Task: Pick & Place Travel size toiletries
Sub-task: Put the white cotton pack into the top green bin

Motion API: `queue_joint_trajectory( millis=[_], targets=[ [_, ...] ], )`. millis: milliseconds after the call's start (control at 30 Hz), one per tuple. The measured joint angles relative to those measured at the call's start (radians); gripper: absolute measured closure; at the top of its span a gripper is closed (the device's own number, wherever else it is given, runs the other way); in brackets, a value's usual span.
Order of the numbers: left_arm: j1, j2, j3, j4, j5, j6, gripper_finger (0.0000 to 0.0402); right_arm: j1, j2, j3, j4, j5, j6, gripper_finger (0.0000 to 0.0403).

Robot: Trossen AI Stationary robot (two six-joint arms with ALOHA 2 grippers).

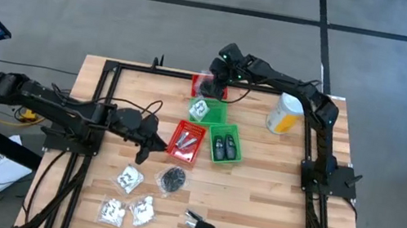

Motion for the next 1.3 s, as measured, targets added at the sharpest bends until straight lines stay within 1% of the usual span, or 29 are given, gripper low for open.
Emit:
queue_joint_trajectory(
  millis=[100, 167, 233, 300, 467, 700, 800, 1033, 1133, 1300],
  targets=[
    [-0.017, 0.000, 0.000, -0.009, 0.000, -0.019, 0.0334, 0.001, -0.004, 0.000, -0.005, 0.019, 0.013, 0.0277],
    [-0.033, 0.000, 0.000, -0.022, 0.000, -0.035, 0.0334, 0.004, -0.021, -0.002, -0.005, 0.000, 0.043, 0.0253],
    [-0.051, 0.000, 0.000, -0.038, 0.000, -0.055, 0.0334, 0.013, -0.048, 0.000, -0.001, -0.039, 0.063, 0.0232],
    [-0.076, 0.000, 0.000, -0.071, 0.000, -0.082, 0.0334, 0.027, -0.063, 0.002, -0.009, -0.078, 0.064, 0.0215],
    [-0.155, 0.000, 0.000, -0.159, 0.000, -0.193, 0.0334, 0.077, -0.068, 0.000, -0.051, -0.087, 0.064, 0.0187],
    [-0.283, 0.000, 0.000, -0.266, -0.019, -0.412, 0.0334, 0.148, -0.070, 0.000, -0.095, -0.087, 0.064, 0.0178],
    [-0.333, 0.000, 0.000, -0.336, -0.028, -0.541, 0.0334, 0.178, -0.070, 0.000, -0.109, -0.087, 0.075, 0.0180],
    [-0.410, 0.000, 0.000, -0.497, -0.032, -0.772, 0.0334, 0.240, -0.070, 0.000, -0.148, -0.086, 0.081, 0.0184],
    [-0.430, 0.000, 0.000, -0.525, -0.032, -0.844, 0.0333, 0.257, -0.070, 0.000, -0.154, -0.086, 0.081, 0.0184],
    [-0.456, 0.013, 0.000, -0.548, -0.031, -0.899, 0.0316, 0.272, -0.070, 0.000, -0.162, -0.086, 0.080, 0.0186]
  ],
)
